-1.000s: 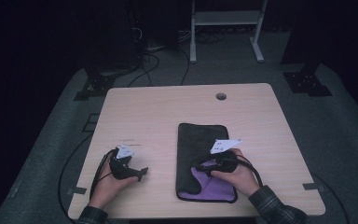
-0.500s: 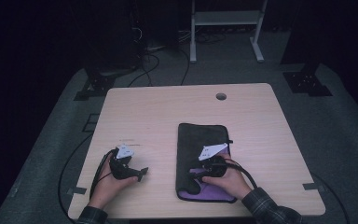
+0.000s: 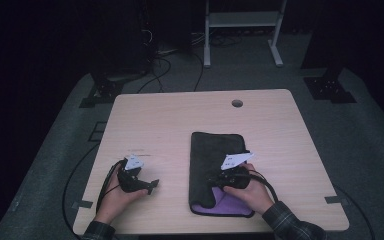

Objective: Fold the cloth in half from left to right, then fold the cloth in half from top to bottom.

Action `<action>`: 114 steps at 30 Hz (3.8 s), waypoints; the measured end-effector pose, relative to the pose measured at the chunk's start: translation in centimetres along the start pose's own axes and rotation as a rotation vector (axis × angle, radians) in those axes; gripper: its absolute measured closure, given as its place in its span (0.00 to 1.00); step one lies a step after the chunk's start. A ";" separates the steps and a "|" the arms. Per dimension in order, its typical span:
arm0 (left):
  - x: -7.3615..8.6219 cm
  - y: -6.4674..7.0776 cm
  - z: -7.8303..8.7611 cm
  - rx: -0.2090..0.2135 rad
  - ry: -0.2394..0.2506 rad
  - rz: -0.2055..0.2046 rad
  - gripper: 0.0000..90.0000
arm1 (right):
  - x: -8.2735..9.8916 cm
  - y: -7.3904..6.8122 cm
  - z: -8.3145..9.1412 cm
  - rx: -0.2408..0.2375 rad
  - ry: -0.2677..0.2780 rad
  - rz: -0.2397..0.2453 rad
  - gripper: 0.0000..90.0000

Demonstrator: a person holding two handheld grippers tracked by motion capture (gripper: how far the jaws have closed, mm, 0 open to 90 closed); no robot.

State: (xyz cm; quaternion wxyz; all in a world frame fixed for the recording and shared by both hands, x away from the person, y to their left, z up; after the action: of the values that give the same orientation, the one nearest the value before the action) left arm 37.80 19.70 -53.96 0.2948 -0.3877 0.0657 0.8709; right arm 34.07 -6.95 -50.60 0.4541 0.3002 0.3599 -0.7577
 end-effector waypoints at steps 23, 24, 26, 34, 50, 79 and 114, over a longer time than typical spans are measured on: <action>0.0 0.1 0.0 0.004 0.004 0.001 0.00 | 4.7 -1.8 7.3 0.064 0.067 -0.069 0.87; 0.0 0.1 0.0 0.004 0.004 0.001 0.00 | 5.1 -1.8 7.4 0.069 0.058 -0.075 0.85; 0.0 0.1 0.0 0.004 0.004 0.001 0.00 | 5.7 -1.9 7.6 0.075 0.048 -0.078 0.83; 0.0 0.1 0.0 0.004 0.004 0.001 0.00 | 7.9 -2.2 9.4 0.120 0.011 -0.084 0.85; -0.4 0.0 0.1 0.022 0.017 0.010 0.07 | 7.7 2.9 12.2 0.284 0.085 -0.079 0.52; -11.0 2.3 -4.7 0.129 0.116 -0.026 0.47 | 1.0 12.7 9.5 0.316 0.097 -0.087 0.44; -15.1 4.2 -13.1 0.184 0.051 0.012 0.87 | 0.1 17.3 4.1 0.258 -0.027 -0.105 0.64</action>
State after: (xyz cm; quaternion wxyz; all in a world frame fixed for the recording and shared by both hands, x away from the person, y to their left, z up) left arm 51.66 4.82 -52.70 0.3220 -0.3808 0.1554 0.8527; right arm 49.18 -16.09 -53.11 0.3762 0.3265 0.2686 -0.8245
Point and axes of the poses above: each handheld gripper's, and its own axes: z roughly backward along the jaws, x roughly out of its underside, y roughly to its right, the point moved 8 cm from there along -z, roughly forward along the jaws, and after that the axes turned 8 degrees about -x, right-handed, at the moved point
